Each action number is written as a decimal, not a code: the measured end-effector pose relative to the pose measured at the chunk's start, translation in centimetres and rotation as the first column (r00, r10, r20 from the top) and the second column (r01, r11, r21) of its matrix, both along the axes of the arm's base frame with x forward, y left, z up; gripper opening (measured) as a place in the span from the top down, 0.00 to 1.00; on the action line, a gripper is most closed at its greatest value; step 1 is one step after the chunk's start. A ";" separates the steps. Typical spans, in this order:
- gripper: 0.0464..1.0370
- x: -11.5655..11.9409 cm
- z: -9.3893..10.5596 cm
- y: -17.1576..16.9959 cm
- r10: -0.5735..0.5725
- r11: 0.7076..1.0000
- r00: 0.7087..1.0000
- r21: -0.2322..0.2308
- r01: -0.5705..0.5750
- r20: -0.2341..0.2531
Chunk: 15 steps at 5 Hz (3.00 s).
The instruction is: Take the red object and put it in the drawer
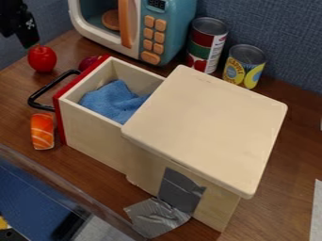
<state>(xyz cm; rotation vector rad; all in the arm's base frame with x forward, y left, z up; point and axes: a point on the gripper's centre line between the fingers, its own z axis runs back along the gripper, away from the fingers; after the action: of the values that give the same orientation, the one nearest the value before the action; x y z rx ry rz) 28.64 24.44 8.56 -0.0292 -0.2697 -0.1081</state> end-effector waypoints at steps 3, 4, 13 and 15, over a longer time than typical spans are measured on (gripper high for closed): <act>0.04 1.5 -1.6 0.9 0.022 1.000 1.000 0.004 -0.022 -0.017; 0.04 2.1 -1.8 0.6 0.016 1.000 1.000 0.008 -0.016 -0.016; 1.00 3.5 -3.0 0.5 0.047 0.999 0.999 -0.007 -0.047 0.006; 1.00 2.9 0.6 -0.2 0.045 0.999 0.997 -0.031 -0.043 0.067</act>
<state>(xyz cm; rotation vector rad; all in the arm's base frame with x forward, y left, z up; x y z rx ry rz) 31.58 24.28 9.16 -0.0495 -0.3399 -0.0614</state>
